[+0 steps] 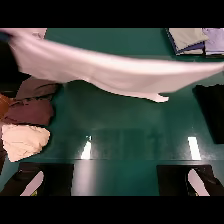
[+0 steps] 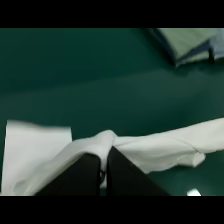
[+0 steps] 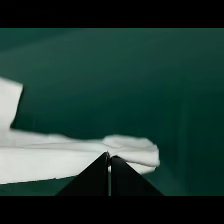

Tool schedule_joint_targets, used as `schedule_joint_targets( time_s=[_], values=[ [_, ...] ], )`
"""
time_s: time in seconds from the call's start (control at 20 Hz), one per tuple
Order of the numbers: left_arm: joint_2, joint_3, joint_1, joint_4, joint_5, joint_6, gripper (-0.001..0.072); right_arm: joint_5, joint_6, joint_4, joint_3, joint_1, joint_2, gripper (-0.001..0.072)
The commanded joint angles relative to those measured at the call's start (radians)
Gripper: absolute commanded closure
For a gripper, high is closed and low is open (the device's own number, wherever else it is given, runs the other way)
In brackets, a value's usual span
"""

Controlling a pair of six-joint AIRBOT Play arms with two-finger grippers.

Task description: Fold the shirts.

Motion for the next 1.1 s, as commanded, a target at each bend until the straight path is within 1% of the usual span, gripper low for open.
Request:
schedule_joint_targets(
  time_s=[0.0,0.15,0.25,0.35,0.45,0.55,0.65,0.75,0.8,0.9,1.0,1.05],
  values=[
    [0.02,0.406,0.0,0.046,0.046,-0.029,0.0681,0.03,0.001,-0.024,0.327,-0.031,0.085,0.07],
    [0.019,0.579,0.0,0.158,0.13,-0.092,0.0682,0.098,0.002,-0.096,0.578,-0.124,0.076,0.07],
    [0.019,0.603,0.0,0.181,0.165,-0.12,0.0682,0.139,0.037,-0.135,0.736,-0.177,0.035,0.0701],
    [0.005,0.59,0.0,0.181,0.142,-0.124,0.0682,0.175,0.057,-0.121,0.846,-0.199,-0.023,0.0701],
    [-0.018,0.521,0.0,0.181,0.072,-0.156,0.0682,0.241,0.077,-0.072,0.869,-0.2,-0.09,0.0701],
    [-0.06,0.396,0.0,0.174,-0.002,-0.165,0.0681,0.283,0.09,-0.026,0.774,-0.2,-0.136,0.0701],
    [-0.124,0.27,0.0,0.132,-0.085,-0.165,0.0681,0.301,0.091,-0.02,0.595,-0.192,-0.169,0.0701],
    [-0.228,0.145,0.0,0.066,-0.164,-0.161,0.0681,0.325,0.091,-0.031,0.421,-0.141,-0.23,0.0702],
    [-0.276,0.088,0.0,0.046,-0.17,-0.159,0.068,0.33,0.091,-0.068,0.346,-0.1,-0.271,0.0701],
    [-0.39,-0.003,0.0,0.055,-0.164,-0.135,0.068,0.32,0.091,-0.221,0.244,0.013,-0.366,0.0702],
    [-0.535,-0.031,0.0,0.058,-0.161,-0.135,0.068,0.299,0.092,-0.362,0.196,0.122,-0.501,0.0701],
    [-0.602,-0.031,0.0,0.056,-0.156,-0.135,0.0681,0.278,0.092,-0.389,0.193,0.159,-0.575,0.0701]
  ],
)
